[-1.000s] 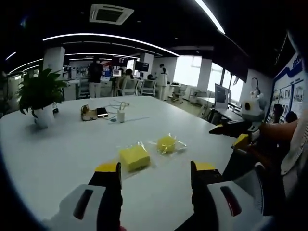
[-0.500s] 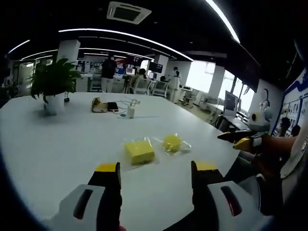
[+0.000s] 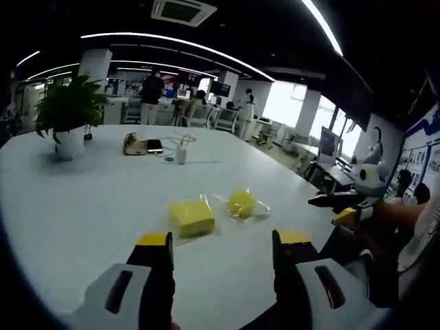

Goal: Compare the silicone blocks by pressing each to a similar depth, holding the contact briefly, and releasing to observe deformation and rebound differences across the visible hardness samples.

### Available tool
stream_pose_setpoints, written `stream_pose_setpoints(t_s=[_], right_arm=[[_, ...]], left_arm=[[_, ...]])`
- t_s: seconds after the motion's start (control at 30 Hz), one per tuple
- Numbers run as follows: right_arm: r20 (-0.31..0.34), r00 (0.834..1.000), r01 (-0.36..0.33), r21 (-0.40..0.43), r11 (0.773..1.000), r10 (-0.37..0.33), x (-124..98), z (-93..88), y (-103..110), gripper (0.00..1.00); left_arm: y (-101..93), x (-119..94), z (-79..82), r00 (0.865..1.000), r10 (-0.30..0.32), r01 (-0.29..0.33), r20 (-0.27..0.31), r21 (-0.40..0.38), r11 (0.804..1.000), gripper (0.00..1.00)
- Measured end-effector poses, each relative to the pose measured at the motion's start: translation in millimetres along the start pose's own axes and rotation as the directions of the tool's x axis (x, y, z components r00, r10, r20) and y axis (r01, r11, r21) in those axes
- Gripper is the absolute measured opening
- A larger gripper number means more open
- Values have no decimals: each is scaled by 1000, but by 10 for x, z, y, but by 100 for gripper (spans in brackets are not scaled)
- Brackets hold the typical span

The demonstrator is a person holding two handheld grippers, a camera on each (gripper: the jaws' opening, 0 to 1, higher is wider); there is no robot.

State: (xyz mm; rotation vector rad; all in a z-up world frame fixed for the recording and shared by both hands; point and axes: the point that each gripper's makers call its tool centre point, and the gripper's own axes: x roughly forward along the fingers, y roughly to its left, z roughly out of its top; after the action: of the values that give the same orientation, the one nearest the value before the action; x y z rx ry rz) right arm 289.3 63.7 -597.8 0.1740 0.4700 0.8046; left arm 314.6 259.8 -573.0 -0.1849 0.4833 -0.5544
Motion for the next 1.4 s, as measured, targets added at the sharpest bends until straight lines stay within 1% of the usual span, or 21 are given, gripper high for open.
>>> stream_pose_setpoints(t_s=[0.1, 0.17, 0.23, 0.33, 0.43, 0.5, 0.57, 0.63, 0.73, 0.87, 0.97, 1.03, 1.07, 1.1, 1.13, 1.2, 1.27, 1.4], right_arm=[[4, 1000, 3, 10, 1000, -3, -22, -4, -41, 68], [4, 1000, 1, 11, 1000, -1, -36, -10, -67, 68], [1, 1000, 1, 9, 1000, -1, -46, -19, -99, 67], [-4, 1000, 2, 13, 1000, -2, -65, -36, -172, 67], [-10, 1000, 1, 20, 1000, 0, -79, -53, -245, 67], [-12, 1000, 1, 26, 1000, 0, -85, -61, -298, 67], [-15, 1000, 2, 32, 999, -2, -85, -70, -360, 67], [-13, 1000, 3, 40, 999, -3, -83, -70, -408, 67], [-18, 1000, 4, 47, 999, -3, -80, -75, -488, 67], [-16, 1000, -2, 58, 998, 3, -67, -73, -552, 66], [-23, 1000, -8, 62, 998, 9, -50, -88, -592, 66], [-17, 1000, -14, 67, 998, 15, -39, -92, -619, 65], [-16, 1000, -15, 69, 997, 16, -36, -94, -629, 65], [-13, 1000, -17, 74, 997, 18, -30, -96, -643, 65], [-11, 1000, -19, 78, 997, 20, -25, -99, -652, 64], [-10, 1000, -21, 84, 996, 22, -21, -117, -678, 64], [-13, 1000, -21, 88, 996, 22, -20, -140, -709, 63], [-7, 1000, -17, 106, 994, 18, -32, -162, -771, 63]], left_arm=[[-55, 161, 60, 1000, -24, 24, 0, -15, 1000, 60], [-86, 254, 87, 999, -38, 38, -2, -39, 999, 61], [-124, 368, 133, 998, -56, 56, 5, -62, 997, 60], [-164, 554, 172, 997, -74, 74, 0, -80, 994, 56], [-180, 731, 196, 996, -85, 83, -4, -143, 986, 56], [-169, 853, 236, 996, -85, 85, 7, -173, 981, 56], [-167, 968, 246, 996, -87, 85, 0, -204, 975, 55], [-159, 1062, 261, 996, -87, 85, 0, -212, 974, 53], [-146, 1229, 249, 996, -88, 81, -21, -225, 971, 53], [-123, 1472, 242, 996, -87, 75, -34, -257, 964, 53], [-110, 1647, 195, 994, -90, 71, -56, -277, 958, 52], [-105, 1763, 147, 993, -93, 64, -76, -314, 947, 52], [-105, 1836, 145, 993, -98, 70, -69, -330, 941, 51], [-100, 1877, 136, 993, -98, 69, -71, -336, 939, 51], [-89, 1941, 118, 992, -95, 62, -77, -354, 933, 51], [-86, 2020, 107, 992, -98, 65, -73, -365, 929, 50], [-84, 2116, 73, 991, -103, 60, -86, -398, 916, 50], [-59, 2268, 52, 991, -95, 49, -95, -407, 912, 51]])
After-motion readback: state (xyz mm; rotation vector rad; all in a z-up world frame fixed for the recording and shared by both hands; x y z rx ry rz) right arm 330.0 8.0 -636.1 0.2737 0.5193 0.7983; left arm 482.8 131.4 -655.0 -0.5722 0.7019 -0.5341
